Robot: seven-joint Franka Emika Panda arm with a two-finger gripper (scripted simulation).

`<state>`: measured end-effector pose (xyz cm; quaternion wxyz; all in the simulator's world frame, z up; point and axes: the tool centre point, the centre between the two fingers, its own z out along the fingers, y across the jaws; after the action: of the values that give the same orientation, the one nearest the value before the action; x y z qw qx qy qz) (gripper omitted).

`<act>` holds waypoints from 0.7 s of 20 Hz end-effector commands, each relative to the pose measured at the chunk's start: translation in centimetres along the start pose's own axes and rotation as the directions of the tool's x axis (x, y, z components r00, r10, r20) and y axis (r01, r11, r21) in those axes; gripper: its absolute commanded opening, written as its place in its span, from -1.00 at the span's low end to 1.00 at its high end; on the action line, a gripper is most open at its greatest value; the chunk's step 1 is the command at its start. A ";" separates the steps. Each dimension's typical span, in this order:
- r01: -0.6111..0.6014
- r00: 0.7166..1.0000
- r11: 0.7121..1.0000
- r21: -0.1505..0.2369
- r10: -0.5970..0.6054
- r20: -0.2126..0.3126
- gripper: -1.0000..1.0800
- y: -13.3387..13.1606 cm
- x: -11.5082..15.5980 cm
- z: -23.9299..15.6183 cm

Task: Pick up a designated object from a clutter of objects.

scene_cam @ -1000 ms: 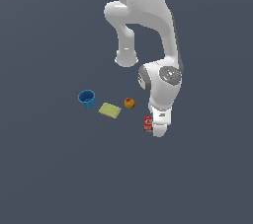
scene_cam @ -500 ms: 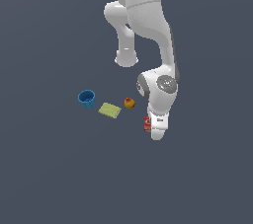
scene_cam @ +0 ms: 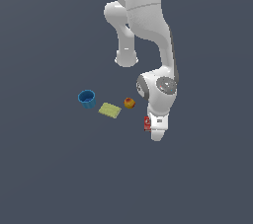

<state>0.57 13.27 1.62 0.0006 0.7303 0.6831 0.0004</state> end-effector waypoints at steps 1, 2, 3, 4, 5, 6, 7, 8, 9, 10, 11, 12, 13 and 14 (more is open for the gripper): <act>0.000 1.000 1.000 0.002 0.000 0.000 -1.00 -0.1 0.0 0.1; 0.000 1.000 1.000 0.002 0.000 0.000 -1.00 -0.1 0.0 0.1; 0.000 1.000 1.000 0.002 0.000 0.000 -1.00 -0.1 0.0 0.1; 0.000 1.000 1.000 0.000 0.000 0.000 -1.00 0.0 0.0 0.0; 0.000 1.000 1.000 0.000 0.000 0.000 -1.00 0.0 0.0 0.0; 0.000 1.000 1.000 0.000 0.000 0.000 -1.00 0.0 -0.1 -0.1; 0.000 1.000 1.000 0.000 0.000 0.000 -1.00 0.1 -0.2 -0.2; 0.000 1.000 1.000 0.000 0.000 0.000 -1.00 0.1 -0.4 -0.4; 0.000 1.000 1.000 0.000 0.000 0.000 -1.00 0.2 -0.6 -0.7; 0.000 1.000 1.000 0.000 0.000 0.000 -1.00 0.3 -0.8 -1.0; 0.000 1.000 1.000 0.000 0.000 0.000 -1.00 0.4 -1.1 -1.3; 0.000 1.000 1.000 0.000 0.000 0.000 -1.00 0.5 -1.5 -1.7; 0.001 1.000 1.000 0.000 -0.001 0.000 -1.00 0.6 -1.9 -2.2; 0.001 1.000 1.000 0.000 -0.001 0.000 -1.00 0.7 -2.3 -2.7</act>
<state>0.97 11.56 3.60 0.0003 0.7298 0.6836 0.0000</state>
